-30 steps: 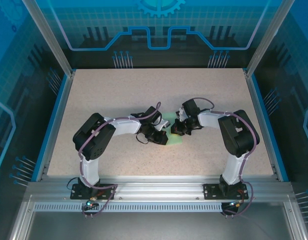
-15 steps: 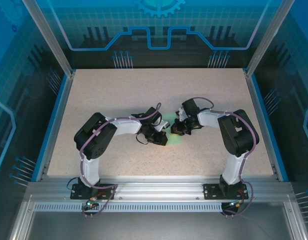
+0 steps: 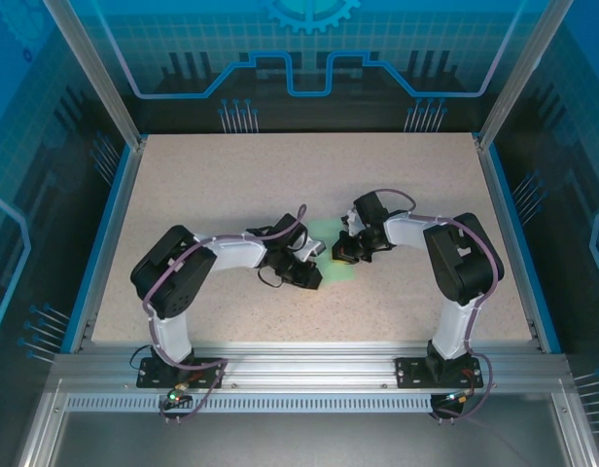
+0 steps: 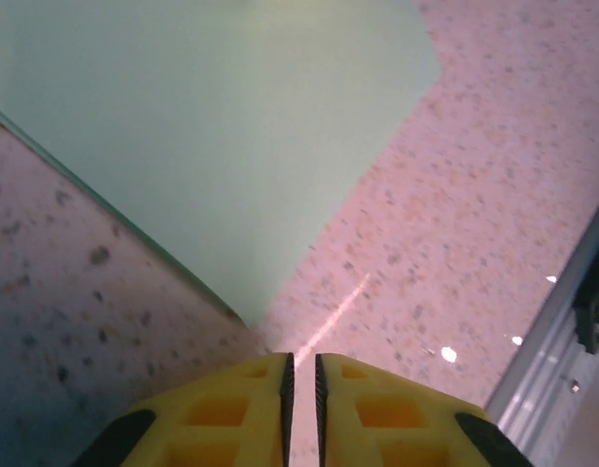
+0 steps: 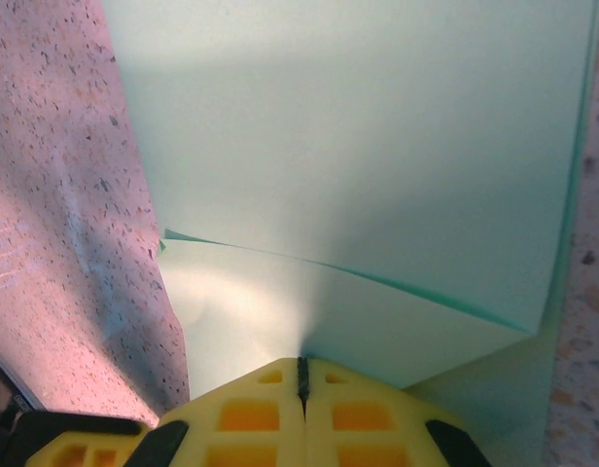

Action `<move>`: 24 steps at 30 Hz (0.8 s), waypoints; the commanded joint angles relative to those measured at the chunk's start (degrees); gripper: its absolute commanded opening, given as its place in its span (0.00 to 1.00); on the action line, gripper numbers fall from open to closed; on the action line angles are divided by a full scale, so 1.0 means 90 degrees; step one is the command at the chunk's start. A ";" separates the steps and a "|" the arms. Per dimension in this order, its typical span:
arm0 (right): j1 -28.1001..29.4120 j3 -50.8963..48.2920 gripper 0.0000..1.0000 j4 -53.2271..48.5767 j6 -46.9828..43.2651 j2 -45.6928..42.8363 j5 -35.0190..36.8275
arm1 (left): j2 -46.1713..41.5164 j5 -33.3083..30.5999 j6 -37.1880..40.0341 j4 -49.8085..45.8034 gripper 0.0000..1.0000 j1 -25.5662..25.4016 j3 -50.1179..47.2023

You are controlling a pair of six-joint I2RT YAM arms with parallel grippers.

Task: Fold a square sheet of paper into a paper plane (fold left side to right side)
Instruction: Turn over the paper at the center of the table.

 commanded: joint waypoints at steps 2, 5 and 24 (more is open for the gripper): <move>0.0099 -0.0157 0.00 0.0020 -0.0104 -0.0057 0.0238 | -0.0763 0.0247 -0.0279 0.0464 0.27 0.0323 -0.0269; 0.0105 -0.0158 0.03 0.0133 -0.0123 -0.0234 0.0287 | -0.1080 -0.0084 -0.0391 0.0565 0.33 0.0567 -0.0371; -0.0234 -0.1181 0.65 0.0270 -0.0195 -0.2702 0.1358 | 0.0316 0.0338 -0.1055 0.1334 0.52 0.0907 0.0576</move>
